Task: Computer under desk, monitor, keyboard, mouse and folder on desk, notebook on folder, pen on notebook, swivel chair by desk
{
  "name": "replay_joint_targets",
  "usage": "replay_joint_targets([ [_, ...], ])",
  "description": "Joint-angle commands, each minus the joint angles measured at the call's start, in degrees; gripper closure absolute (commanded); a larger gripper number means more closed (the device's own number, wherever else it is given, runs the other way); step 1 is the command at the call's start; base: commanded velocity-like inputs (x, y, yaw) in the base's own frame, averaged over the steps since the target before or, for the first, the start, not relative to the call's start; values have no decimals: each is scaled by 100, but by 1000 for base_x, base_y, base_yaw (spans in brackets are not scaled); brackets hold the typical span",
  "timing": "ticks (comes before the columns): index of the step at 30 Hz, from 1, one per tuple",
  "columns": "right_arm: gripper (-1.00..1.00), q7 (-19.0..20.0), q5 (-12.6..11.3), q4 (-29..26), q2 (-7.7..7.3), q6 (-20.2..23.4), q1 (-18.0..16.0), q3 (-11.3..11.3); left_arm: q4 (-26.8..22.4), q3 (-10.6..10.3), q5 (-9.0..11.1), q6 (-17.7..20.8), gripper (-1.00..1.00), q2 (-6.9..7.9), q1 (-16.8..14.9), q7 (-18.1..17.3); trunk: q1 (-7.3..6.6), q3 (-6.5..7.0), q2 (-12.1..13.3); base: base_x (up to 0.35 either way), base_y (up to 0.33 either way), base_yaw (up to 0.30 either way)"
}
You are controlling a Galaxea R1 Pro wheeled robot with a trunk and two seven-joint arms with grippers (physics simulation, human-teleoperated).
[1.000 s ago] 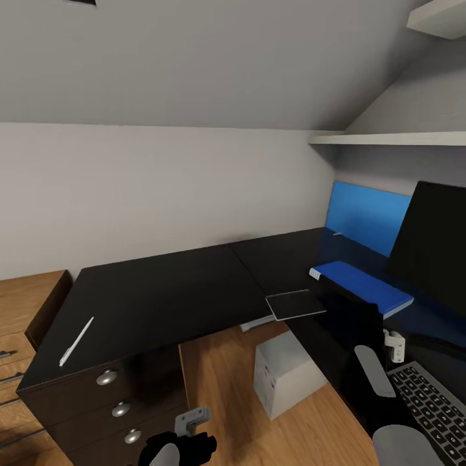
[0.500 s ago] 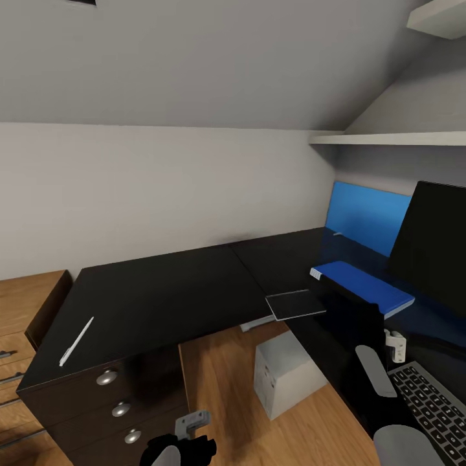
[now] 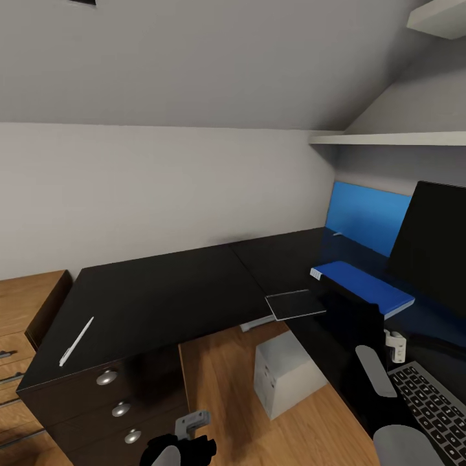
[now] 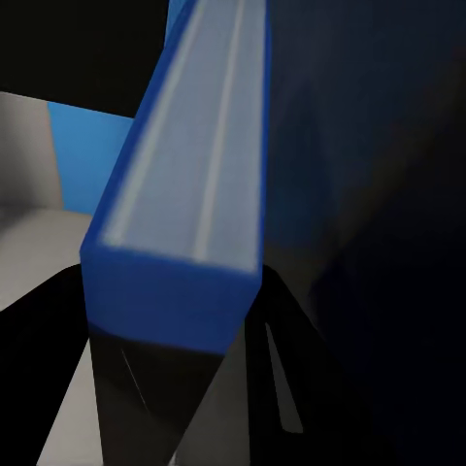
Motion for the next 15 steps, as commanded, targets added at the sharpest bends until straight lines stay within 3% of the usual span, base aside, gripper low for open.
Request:
replay_joint_targets([
  [1, 100, -25, -14, -6, 0, -20, -3, 8, -8, -14, 37, 1, -100, 5, -6, 44, 0, -6, -3, 0, 0, 0],
  [15, 100, -88, -25, 3, -9, -13, -3, 8, -8, -22, 32, 1, -100, 5, -6, 23, 0, -6, -3, 0, 0, 0],
])
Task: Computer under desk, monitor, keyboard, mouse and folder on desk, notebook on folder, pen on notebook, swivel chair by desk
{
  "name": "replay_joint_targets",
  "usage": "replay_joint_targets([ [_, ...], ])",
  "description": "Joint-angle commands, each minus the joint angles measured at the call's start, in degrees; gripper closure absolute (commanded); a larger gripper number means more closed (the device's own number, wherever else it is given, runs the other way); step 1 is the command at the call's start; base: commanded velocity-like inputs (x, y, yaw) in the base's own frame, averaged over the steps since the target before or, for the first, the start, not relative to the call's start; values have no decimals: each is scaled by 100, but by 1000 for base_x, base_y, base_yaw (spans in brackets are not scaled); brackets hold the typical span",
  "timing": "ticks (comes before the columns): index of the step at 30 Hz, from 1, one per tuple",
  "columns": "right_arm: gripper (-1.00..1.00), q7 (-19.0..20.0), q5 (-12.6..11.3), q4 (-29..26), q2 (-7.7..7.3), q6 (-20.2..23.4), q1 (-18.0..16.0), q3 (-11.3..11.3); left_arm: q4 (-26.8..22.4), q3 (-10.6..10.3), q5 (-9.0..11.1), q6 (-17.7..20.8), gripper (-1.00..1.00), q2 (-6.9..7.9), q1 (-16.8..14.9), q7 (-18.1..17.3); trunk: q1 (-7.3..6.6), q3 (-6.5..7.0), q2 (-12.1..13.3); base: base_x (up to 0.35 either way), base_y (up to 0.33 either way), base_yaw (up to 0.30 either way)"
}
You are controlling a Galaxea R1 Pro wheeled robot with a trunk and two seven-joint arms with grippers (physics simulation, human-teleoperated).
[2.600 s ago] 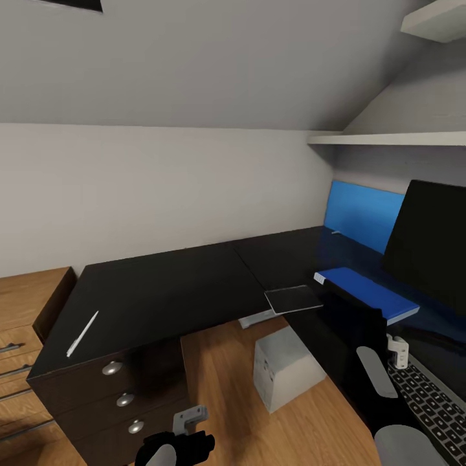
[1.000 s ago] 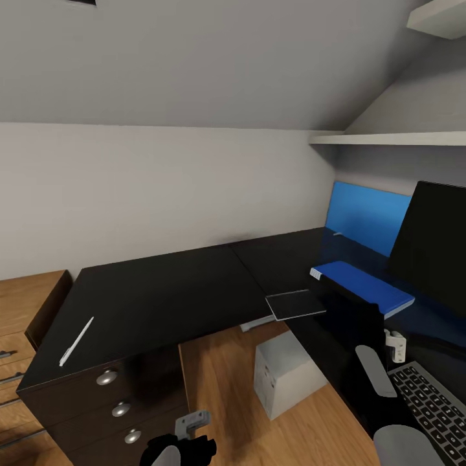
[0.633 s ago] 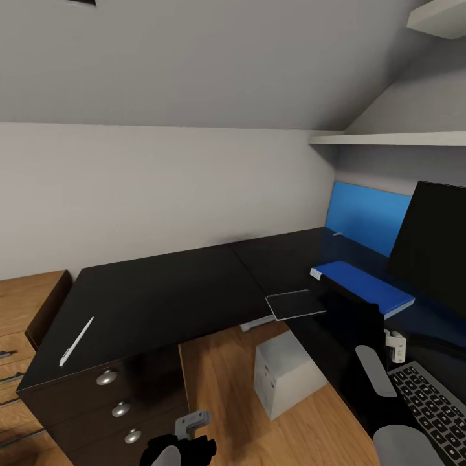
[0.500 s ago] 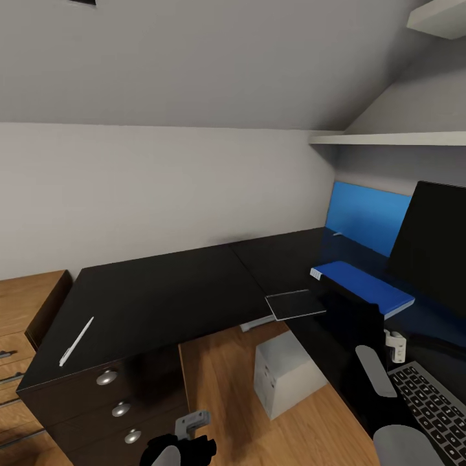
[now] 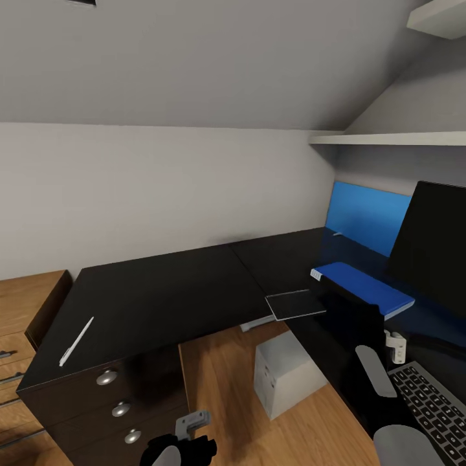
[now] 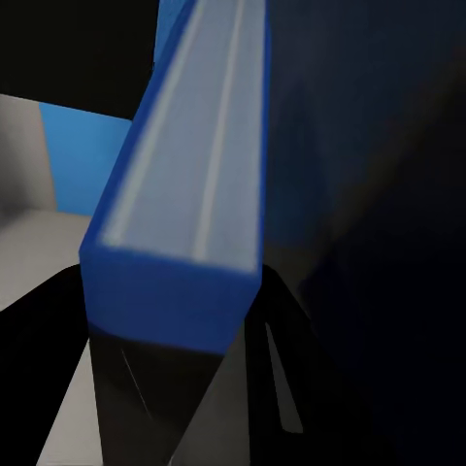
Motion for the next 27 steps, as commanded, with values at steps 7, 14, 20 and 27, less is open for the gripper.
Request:
replay_joint_targets([
  [7, 100, -125, -24, 2, -10, -9, -3, 9, -8, -80, 41, 1, -100, 5, -7, 52, 0, -6, -3, 0, 0, 0],
  [14, 100, -296, -12, 2, -21, 2, -3, 17, -8, -93, 43, 1, -100, 5, -7, 57, 0, -6, -3, 0, 0, 0],
  [20, 100, -312, -12, 7, -29, 3, -3, 15, -8, -152, 41, 1, -100, 2, -3, 61, 0, -6, -3, 0, 0, 0],
  [27, 100, -652, 6, 2, -77, 10, -3, 17, -8, -277, 36, 1, -100, 3, -5, 61, 0, -6, -3, 0, 0, 0],
])
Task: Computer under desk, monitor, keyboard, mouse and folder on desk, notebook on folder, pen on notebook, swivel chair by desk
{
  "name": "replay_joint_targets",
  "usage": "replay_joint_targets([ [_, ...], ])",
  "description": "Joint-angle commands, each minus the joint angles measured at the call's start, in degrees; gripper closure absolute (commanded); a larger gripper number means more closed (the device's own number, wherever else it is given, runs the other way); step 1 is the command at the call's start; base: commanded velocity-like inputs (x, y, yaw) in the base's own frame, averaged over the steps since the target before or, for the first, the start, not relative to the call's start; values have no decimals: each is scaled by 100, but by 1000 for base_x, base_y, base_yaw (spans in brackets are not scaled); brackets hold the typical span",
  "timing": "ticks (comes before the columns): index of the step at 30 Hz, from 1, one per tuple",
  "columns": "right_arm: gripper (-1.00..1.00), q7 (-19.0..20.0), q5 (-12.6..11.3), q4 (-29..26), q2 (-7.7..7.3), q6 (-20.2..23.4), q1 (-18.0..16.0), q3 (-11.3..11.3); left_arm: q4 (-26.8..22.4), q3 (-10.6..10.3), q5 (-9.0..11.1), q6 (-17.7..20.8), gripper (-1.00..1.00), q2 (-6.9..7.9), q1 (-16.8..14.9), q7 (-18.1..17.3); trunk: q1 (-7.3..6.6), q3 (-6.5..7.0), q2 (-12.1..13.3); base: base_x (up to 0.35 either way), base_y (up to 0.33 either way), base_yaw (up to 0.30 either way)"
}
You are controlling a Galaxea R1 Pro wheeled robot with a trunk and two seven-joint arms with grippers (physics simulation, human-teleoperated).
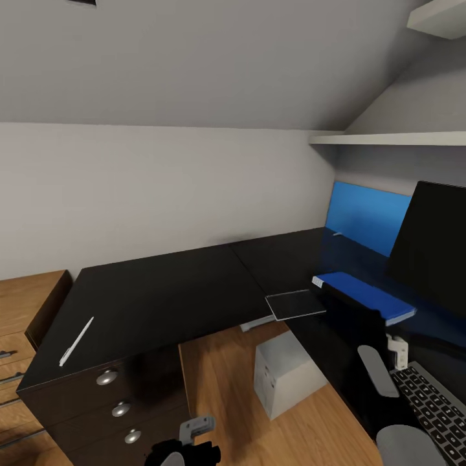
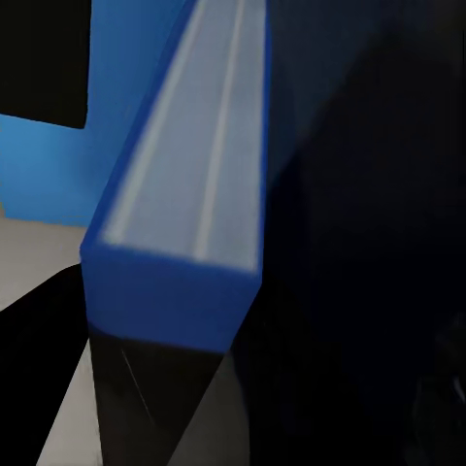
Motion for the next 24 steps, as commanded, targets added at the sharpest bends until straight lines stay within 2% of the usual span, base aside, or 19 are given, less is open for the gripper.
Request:
replay_joint_targets([
  [1, 100, -69, -70, -2, -19, -29, -1, 5, -9, -26, 35, 2, -100, 2, -7, 42, 0, -7, -3, 0, 0, 0],
  [10, 100, -120, -57, -2, -51, 189, -1, 5, -9, -41, 38, 2, -100, -2, -8, 40, 0, -7, -3, 0, 0, 0],
  [20, 100, -121, -52, -2, -51, 209, -1, 5, 18, -33, 51, 27, -100, 7, -8, 15, 0, -7, -3, 1, 0, 0],
  [24, 100, -100, -58, -2, -47, 207, -1, 5, 129, -32, 45, 35, -100, 7, -8, 7, 0, -7, -3, 122, 0, 0],
])
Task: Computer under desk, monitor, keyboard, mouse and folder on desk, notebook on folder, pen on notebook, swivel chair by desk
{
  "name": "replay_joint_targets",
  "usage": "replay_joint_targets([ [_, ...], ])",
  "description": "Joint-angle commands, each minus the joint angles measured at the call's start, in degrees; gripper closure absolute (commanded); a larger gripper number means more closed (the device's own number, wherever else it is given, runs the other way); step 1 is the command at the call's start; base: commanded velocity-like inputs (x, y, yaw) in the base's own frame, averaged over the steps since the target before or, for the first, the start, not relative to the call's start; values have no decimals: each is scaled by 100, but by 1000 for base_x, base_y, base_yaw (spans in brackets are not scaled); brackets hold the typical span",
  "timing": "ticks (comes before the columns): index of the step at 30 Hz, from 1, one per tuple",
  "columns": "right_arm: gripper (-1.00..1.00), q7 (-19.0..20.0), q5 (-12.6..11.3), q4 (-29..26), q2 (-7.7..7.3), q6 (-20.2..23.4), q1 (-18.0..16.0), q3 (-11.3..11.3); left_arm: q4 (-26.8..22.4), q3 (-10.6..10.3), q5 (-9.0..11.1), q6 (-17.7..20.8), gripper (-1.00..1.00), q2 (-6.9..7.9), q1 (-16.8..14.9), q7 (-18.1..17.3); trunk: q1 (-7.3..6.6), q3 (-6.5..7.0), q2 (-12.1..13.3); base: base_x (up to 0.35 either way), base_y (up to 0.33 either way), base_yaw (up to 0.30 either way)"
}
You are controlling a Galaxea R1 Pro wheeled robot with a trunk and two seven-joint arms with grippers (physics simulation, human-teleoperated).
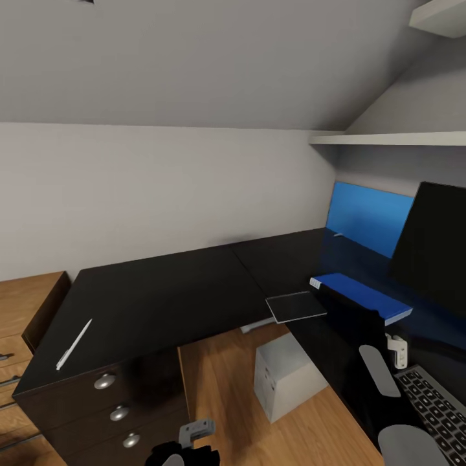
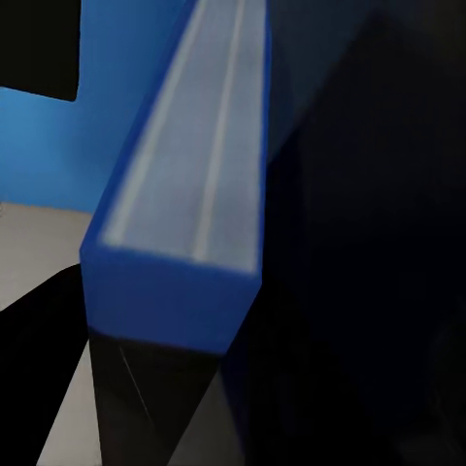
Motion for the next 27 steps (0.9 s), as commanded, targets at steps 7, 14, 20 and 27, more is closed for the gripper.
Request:
replay_joint_targets([
  [7, 100, 13, -115, 4, 5, -42, 0, -9, 19, -21, 36, 2, -100, 4, -7, 50, 1, -7, -2, 26, 0, 0],
  [14, 100, 61, -105, -17, -15, 71, 0, -5, 21, -15, 40, -12, -100, 5, -7, 62, 1, -7, -2, 1, 0, 0],
  [20, 100, 114, -77, -14, -16, 261, 0, 3, 21, -15, 38, -21, -100, 13, -7, 58, 1, -7, -2, 0, 0, 0],
  [27, 100, 270, 0, -109, 32, 268, 3, 21, 62, -18, 18, -43, -100, -46, -7, 66, 1, -7, -2, 0, 0, 0],
])
